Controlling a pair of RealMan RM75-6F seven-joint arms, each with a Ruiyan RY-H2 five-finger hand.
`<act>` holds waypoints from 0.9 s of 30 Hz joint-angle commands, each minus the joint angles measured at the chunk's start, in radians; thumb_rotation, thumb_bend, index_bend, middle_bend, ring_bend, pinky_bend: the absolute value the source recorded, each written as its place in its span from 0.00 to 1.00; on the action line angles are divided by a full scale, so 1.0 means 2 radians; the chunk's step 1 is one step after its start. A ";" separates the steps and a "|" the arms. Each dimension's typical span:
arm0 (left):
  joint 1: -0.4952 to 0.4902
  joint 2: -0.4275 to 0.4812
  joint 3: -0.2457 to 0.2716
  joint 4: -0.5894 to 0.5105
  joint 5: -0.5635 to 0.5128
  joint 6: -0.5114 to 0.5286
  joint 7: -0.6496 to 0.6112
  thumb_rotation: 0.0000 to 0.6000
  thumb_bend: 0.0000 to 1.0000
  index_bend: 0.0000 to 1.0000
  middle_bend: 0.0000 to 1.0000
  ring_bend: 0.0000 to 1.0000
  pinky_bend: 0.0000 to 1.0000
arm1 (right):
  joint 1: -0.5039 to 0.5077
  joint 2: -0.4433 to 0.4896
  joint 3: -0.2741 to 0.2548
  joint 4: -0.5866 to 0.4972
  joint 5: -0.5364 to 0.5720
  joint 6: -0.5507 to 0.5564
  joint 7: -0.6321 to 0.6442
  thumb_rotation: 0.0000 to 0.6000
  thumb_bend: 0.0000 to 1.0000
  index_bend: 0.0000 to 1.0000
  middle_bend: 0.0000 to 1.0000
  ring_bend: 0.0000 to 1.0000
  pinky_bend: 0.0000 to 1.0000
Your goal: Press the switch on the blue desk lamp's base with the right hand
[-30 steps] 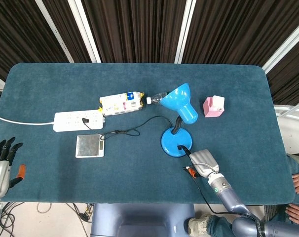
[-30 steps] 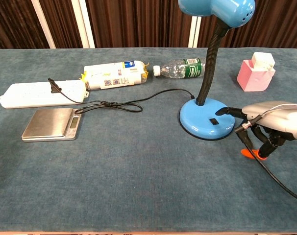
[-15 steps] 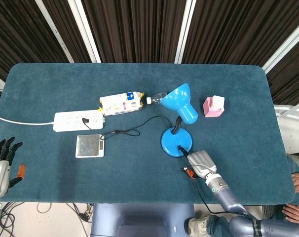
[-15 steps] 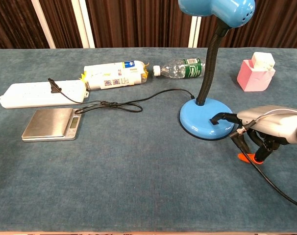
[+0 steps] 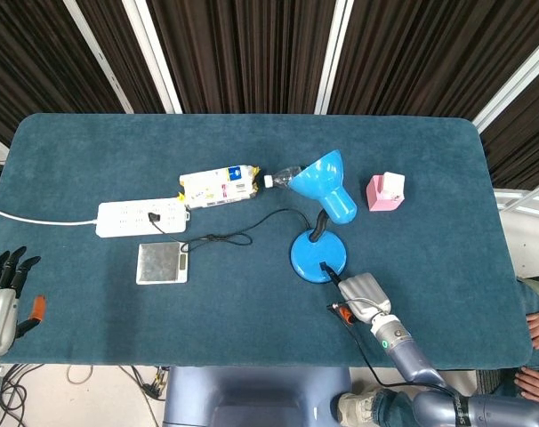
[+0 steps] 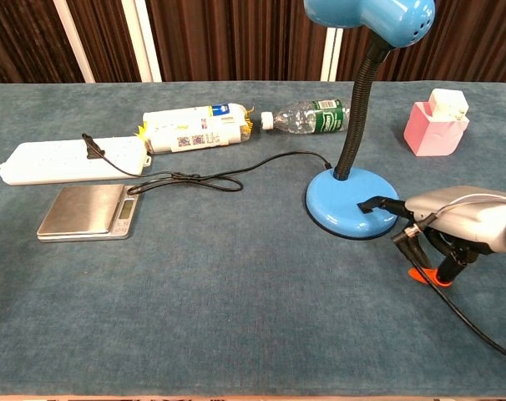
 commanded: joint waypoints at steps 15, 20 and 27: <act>0.000 -0.001 0.000 0.001 0.000 0.001 0.001 1.00 0.47 0.17 0.04 0.00 0.00 | -0.005 0.008 0.000 -0.003 -0.015 0.025 0.020 1.00 0.41 0.00 0.62 0.68 1.00; 0.000 -0.001 0.001 0.001 0.001 0.000 0.001 1.00 0.47 0.17 0.04 0.00 0.00 | -0.017 0.036 0.014 -0.038 -0.029 0.058 0.044 1.00 0.41 0.00 0.53 0.50 1.00; 0.000 0.000 -0.001 -0.001 -0.001 0.001 0.001 1.00 0.47 0.17 0.04 0.00 0.00 | -0.064 0.131 0.006 -0.126 -0.075 0.120 0.091 1.00 0.37 0.00 0.18 0.16 0.00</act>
